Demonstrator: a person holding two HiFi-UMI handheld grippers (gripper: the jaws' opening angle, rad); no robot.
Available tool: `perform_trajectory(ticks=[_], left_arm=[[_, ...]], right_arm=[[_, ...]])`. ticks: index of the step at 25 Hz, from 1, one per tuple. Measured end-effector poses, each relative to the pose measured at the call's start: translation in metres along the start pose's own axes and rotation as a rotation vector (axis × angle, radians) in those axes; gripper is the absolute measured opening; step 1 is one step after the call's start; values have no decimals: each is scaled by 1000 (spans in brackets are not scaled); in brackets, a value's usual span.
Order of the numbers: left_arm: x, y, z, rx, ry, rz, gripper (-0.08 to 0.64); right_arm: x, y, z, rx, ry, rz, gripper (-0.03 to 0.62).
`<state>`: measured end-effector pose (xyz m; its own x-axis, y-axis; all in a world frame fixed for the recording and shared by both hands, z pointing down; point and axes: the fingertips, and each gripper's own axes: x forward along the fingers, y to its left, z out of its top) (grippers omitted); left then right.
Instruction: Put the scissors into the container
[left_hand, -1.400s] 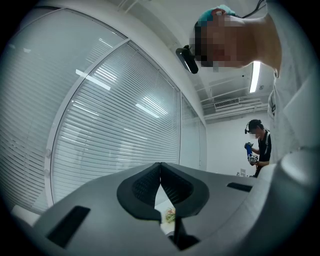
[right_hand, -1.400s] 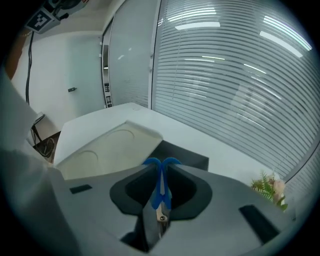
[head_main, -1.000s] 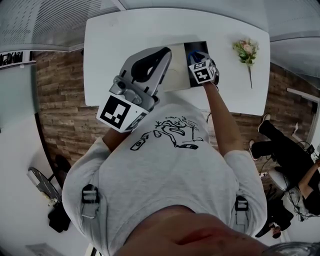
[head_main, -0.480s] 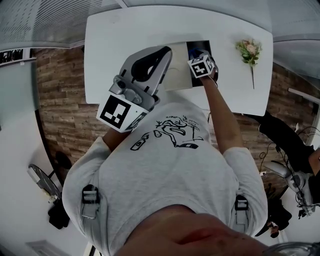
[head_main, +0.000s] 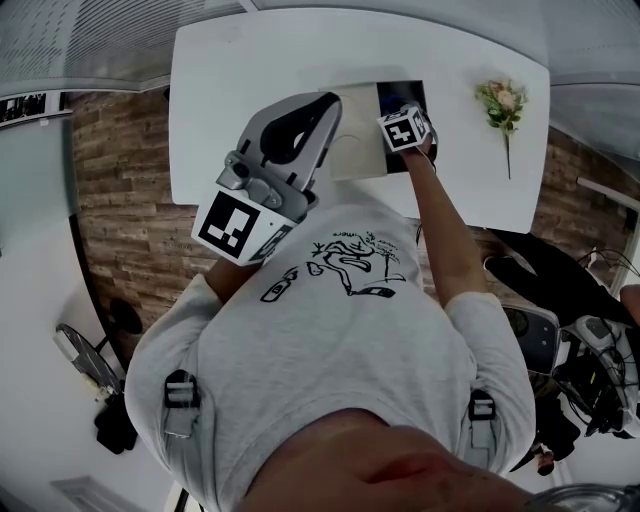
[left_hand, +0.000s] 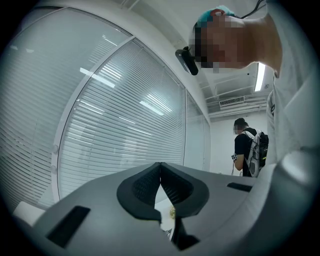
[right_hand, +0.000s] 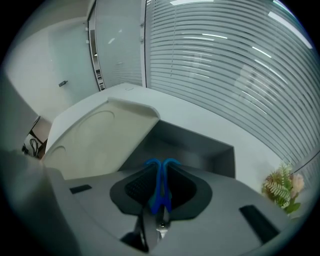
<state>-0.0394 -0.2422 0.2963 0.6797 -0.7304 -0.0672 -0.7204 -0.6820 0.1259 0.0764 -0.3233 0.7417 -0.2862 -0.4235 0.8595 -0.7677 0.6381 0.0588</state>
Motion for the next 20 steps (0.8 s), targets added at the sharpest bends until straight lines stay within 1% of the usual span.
perform_trajectory(ticks=[8, 13, 15, 17, 20], left_arm=[[-2, 2, 2, 0, 1, 5, 20], [-13, 0, 8, 4, -6, 3, 20], [-11, -1, 7, 5, -6, 3, 20], [-5, -2, 4, 5, -6, 2, 20], [1, -6, 4, 7, -8, 0, 20]], right_arm=[[5, 1, -4, 17, 19, 7, 78], [1, 7, -1, 14, 21, -8, 80], [3, 7, -2, 21, 22, 5, 82], [5, 3, -3, 30, 16, 19, 114], [1, -2, -1, 26, -1, 9, 107]])
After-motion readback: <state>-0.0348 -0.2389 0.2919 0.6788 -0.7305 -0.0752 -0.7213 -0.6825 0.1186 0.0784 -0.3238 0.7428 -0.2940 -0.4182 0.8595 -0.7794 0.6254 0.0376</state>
